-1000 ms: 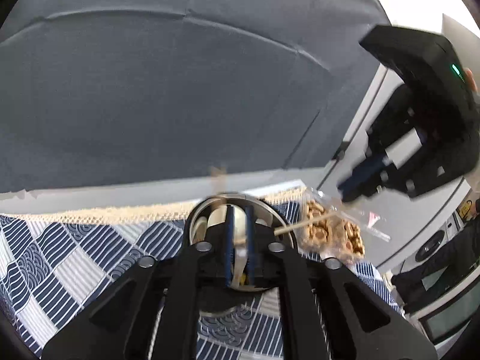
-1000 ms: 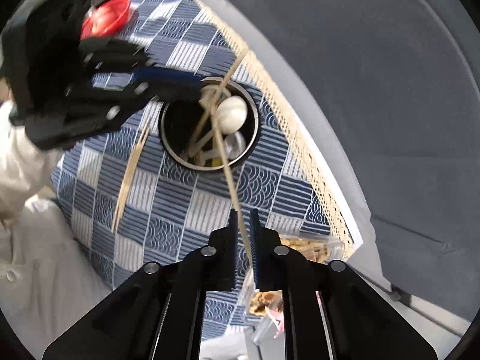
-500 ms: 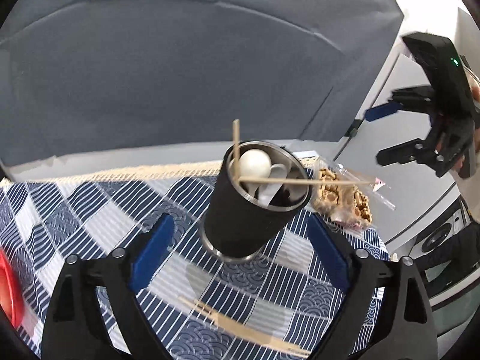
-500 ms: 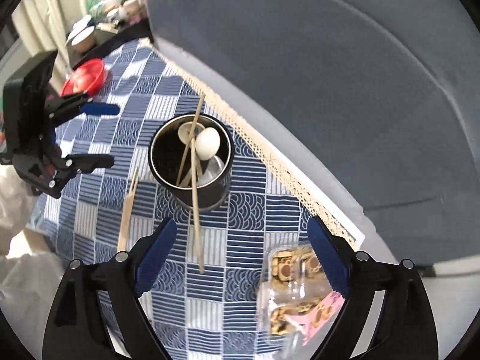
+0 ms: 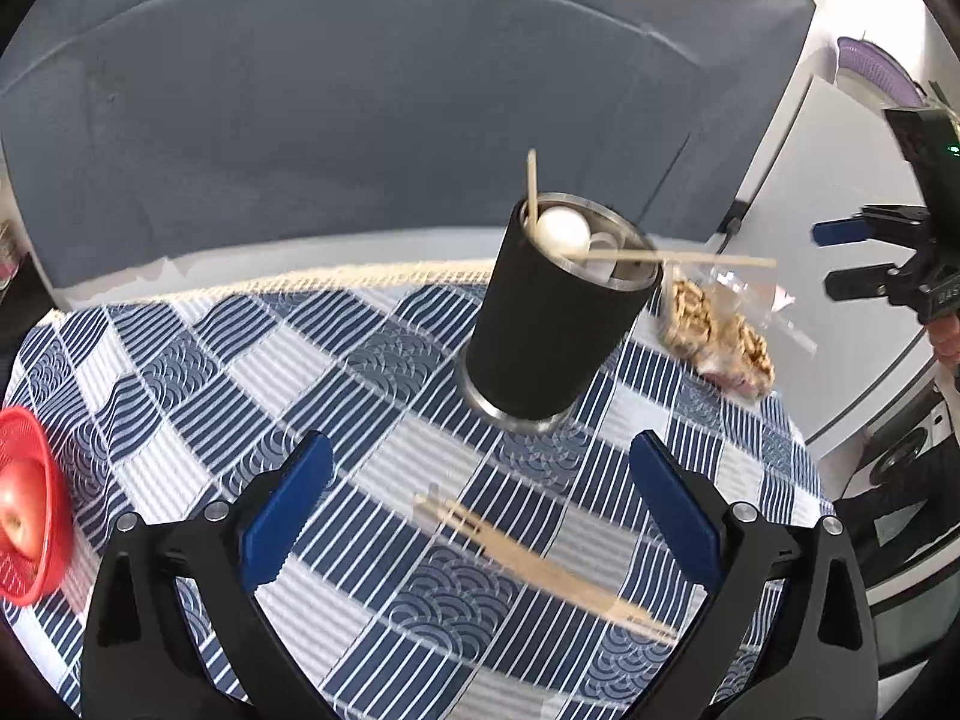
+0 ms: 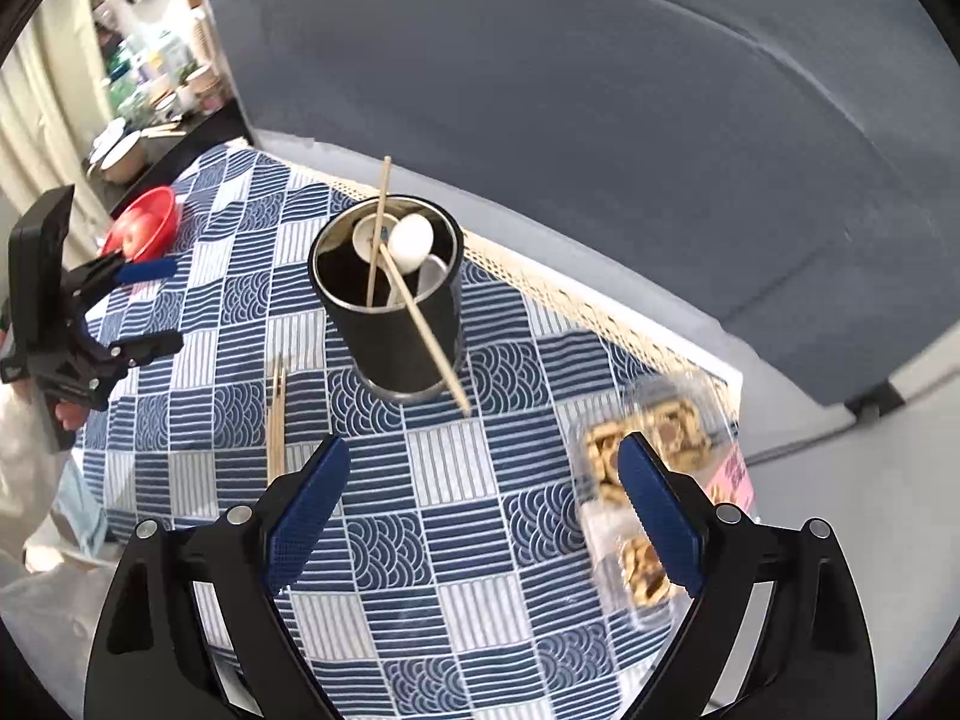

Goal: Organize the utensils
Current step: 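Move the right tool back to the remaining chopsticks on the cloth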

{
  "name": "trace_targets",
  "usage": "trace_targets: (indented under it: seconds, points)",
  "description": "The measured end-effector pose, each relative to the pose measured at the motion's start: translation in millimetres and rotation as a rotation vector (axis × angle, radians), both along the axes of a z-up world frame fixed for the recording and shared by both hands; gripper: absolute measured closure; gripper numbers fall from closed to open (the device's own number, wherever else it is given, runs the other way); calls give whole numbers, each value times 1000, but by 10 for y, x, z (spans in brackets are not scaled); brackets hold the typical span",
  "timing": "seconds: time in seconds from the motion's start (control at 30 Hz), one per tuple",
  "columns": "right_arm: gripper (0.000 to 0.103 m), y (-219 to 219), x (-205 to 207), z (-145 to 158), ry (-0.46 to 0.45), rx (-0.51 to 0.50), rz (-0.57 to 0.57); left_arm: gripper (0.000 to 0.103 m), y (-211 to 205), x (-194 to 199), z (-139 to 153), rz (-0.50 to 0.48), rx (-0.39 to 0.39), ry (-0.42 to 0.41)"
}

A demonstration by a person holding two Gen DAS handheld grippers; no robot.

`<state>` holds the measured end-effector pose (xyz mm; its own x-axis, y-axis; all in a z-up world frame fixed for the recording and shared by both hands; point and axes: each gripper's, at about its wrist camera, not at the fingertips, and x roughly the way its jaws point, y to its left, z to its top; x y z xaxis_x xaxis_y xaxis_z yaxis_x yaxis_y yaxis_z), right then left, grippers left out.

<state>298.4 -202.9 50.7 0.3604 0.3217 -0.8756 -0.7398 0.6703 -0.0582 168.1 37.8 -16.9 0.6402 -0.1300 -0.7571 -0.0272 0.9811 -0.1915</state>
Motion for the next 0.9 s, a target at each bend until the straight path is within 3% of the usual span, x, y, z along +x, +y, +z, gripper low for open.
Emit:
trace_targets:
  seconds: [0.53, 0.77, 0.9]
  points:
    - [15, -193, -720, -715, 102, 57, -111, 6, -43, -446, -489, -2, 43, 107]
    - [15, -46, -834, -990, 125, 58, -69, 6, -93, -570, -610, 27, 63, 131]
    - [15, 85, -883, -1127, 87, 23, -10, 6, -124, -608, -684, 61, 62, 163]
